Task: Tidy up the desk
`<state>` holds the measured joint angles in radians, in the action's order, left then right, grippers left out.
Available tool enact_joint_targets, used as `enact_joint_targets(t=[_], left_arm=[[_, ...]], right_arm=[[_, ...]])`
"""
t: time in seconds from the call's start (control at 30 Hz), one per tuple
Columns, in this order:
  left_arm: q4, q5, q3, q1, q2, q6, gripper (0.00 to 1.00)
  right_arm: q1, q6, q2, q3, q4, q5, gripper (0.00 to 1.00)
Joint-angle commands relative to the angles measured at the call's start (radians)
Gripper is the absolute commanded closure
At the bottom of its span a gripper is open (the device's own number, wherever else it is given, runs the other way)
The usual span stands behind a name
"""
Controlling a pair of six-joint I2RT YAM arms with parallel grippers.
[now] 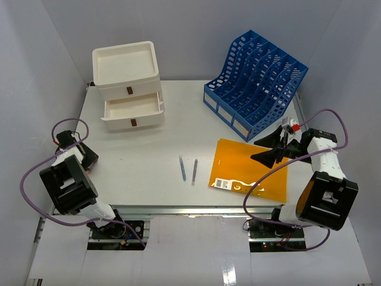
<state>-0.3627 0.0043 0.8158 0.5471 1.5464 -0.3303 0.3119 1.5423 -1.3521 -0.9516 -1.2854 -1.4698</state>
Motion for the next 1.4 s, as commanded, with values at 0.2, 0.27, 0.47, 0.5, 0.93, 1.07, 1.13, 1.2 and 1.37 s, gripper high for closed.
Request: enact_joint_targets(t=[0.2, 0.27, 0.47, 0.5, 0.93, 1.07, 1.13, 1.2, 1.37], left_arm=[[-0.059, 0.019, -0.045, -0.027, 0.056, -0.027, 0.41], [-0.057, 0.031, -0.044, -0.029, 0.065, -0.028, 0.40], [-0.056, 0.063, -0.046, -0.044, 0.098, -0.023, 0.40], [-0.056, 0.063, -0.047, -0.048, 0.105, -0.022, 0.40], [-0.067, 0.069, -0.038, -0.052, 0.153, -0.027, 0.52], [-0.072, 0.068, -0.033, -0.052, 0.173, -0.029, 0.52], [-0.072, 0.068, -0.033, -0.052, 0.181, -0.032, 0.53], [-0.072, 0.069, -0.032, -0.053, 0.190, -0.036, 0.53], [-0.081, 0.079, -0.026, -0.052, 0.212, -0.039, 0.59]], right_arm=[[-0.007, -0.062, 0.023, -0.053, -0.023, -0.030, 0.21], [-0.007, -0.067, 0.028, -0.052, -0.023, -0.031, 0.21], [-0.007, -0.071, 0.039, -0.039, -0.023, -0.038, 0.21], [-0.007, -0.071, 0.038, -0.041, -0.022, -0.040, 0.21], [-0.007, -0.071, 0.027, -0.055, -0.023, -0.050, 0.21], [-0.007, -0.067, 0.024, -0.052, -0.023, -0.053, 0.21], [-0.007, -0.066, 0.024, -0.051, -0.023, -0.055, 0.21], [-0.007, -0.065, 0.023, -0.050, -0.023, -0.057, 0.21], [-0.006, -0.068, 0.024, -0.053, -0.025, -0.064, 0.21]])
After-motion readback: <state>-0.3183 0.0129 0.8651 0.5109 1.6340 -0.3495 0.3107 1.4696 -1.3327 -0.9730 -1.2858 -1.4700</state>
